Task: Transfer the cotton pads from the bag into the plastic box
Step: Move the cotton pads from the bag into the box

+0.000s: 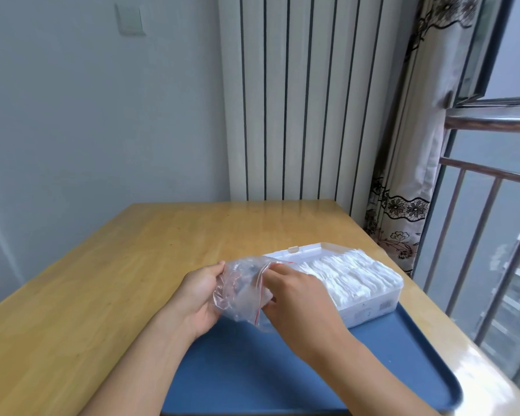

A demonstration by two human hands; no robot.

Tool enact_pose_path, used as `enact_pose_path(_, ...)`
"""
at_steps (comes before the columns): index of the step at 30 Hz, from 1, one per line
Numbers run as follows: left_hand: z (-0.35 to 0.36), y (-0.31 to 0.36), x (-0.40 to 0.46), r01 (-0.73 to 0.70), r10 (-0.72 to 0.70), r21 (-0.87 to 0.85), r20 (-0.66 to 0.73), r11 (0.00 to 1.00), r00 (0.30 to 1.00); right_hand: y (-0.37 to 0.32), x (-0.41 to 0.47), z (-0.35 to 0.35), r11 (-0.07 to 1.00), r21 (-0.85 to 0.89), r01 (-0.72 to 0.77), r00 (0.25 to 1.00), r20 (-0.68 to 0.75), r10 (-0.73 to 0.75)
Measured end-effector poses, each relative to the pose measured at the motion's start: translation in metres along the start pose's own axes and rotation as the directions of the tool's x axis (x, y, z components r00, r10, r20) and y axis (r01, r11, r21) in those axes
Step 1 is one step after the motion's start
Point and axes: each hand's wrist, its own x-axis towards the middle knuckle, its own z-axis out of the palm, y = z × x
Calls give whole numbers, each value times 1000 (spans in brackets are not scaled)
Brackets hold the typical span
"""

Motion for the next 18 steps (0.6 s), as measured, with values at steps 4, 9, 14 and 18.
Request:
enact_pose_path(4, -5, -3, 9, -315, 430, 394, -247, 863, 868, -4, -2, -24, 997, 77, -28, 999, 19, 27)
enact_pose_path(9, -26, 1, 17, -326, 651, 690, -275, 646, 707, 9, 6, -63, 779, 597, -193, 965, -28, 260)
enact_pose_path(14, -35, -2, 21, -308, 680, 800, -162, 515, 715, 41, 12, -80, 266, 814, -516, 783, 322, 532)
enact_pose_path(18, -11, 8, -9, -552, 898, 810, 75, 199, 433, 48, 12, -76, 360, 654, -665, 687, 346, 639)
